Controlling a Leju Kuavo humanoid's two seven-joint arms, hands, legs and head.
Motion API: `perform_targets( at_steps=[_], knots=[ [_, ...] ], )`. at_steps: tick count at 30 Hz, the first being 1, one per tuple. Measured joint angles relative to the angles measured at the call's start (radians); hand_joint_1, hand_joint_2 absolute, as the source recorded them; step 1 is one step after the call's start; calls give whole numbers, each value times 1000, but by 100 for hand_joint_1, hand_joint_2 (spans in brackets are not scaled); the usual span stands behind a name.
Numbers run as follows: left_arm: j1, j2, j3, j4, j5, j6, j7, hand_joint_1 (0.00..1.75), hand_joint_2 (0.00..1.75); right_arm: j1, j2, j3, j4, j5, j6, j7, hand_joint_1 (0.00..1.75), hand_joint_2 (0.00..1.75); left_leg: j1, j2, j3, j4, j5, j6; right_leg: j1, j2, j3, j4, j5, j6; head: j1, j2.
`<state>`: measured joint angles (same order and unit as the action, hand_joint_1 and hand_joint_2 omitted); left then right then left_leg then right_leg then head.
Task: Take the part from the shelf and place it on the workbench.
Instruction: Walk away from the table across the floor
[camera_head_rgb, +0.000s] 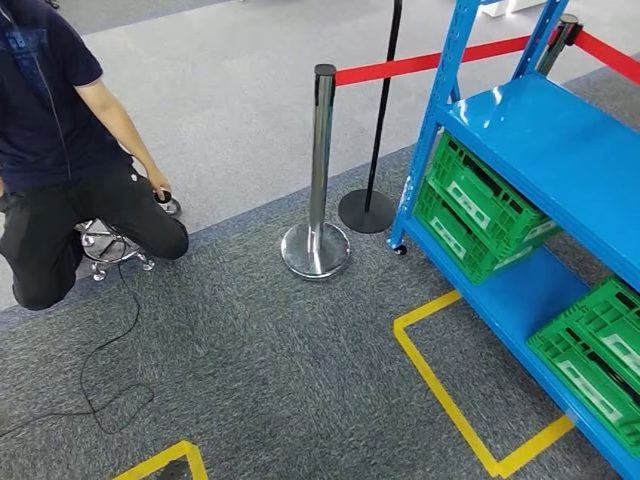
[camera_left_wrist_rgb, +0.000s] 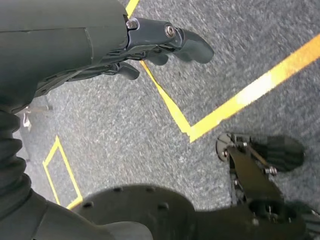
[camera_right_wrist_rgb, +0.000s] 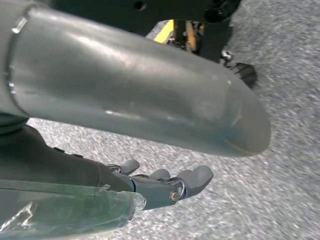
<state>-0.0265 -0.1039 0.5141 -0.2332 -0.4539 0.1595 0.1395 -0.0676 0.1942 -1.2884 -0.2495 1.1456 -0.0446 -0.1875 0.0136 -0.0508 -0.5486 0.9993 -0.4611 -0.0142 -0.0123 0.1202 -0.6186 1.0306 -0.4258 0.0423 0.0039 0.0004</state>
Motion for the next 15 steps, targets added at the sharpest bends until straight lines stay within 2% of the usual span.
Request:
perform_targets(
  at_steps=[2,4,5,6,7,8,9,11,12,13,15],
  knots=[
    [-1,1,1,0,-2,0,0,0,175,2,0,0,0,0,0,1,0,0,-1,21,1,-5,4,14,2,-44,-26,48,-31,7,6,0],
    [1,2,2,0,-4,0,0,0,175,-2,0,0,0,0,0,1,0,0,-6,45,1,-6,4,23,4,-96,-80,170,-95,11,11,0],
    [3,2,2,0,-5,0,0,0,175,-4,0,0,0,0,1,1,0,0,-9,58,1,-6,3,25,4,-106,-108,234,-121,12,11,0],
    [4,2,3,0,-5,1,0,0,175,-4,0,0,0,0,1,1,0,0,-11,71,2,-6,3,26,4,-111,-124,273,-132,12,11,0],
    [4,2,3,0,-5,2,0,0,175,-2,0,0,1,0,1,1,0,0,-12,83,3,-5,2,26,4,-114,-121,275,-124,11,11,0],
    [4,1,4,0,-5,3,1,0,175,-1,0,0,1,0,1,1,0,0,-13,93,4,-5,1,26,4,-117,-98,238,-101,9,11,0],
    [3,1,4,0,-5,5,1,0,175,0,0,0,1,0,1,1,0,0,-13,102,6,-5,0,24,6,-128,-60,173,-70,6,11,0],
    [3,1,5,0,-5,8,2,0,175,-4,0,0,1,0,1,1,0,0,-17,120,11,-4,-5,17,13,-166,10,49,-34,-2,11,0],
    [3,1,6,0,-5,8,3,0,175,-7,0,1,1,0,1,1,0,0,-19,128,12,-3,-7,13,17,-178,28,17,-29,-6,11,0],
    [3,1,6,0,-5,8,3,0,175,-9,0,1,1,0,1,1,0,0,-21,137,13,-2,-7,9,20,-179,32,6,-31,-11,10,0],
    [0,0,6,0,-6,7,4,0,175,-7,0,2,1,0,0,2,0,0,-19,148,15,-3,-9,-2,20,-158,31,2,-25,-23,11,0]
  ],
)
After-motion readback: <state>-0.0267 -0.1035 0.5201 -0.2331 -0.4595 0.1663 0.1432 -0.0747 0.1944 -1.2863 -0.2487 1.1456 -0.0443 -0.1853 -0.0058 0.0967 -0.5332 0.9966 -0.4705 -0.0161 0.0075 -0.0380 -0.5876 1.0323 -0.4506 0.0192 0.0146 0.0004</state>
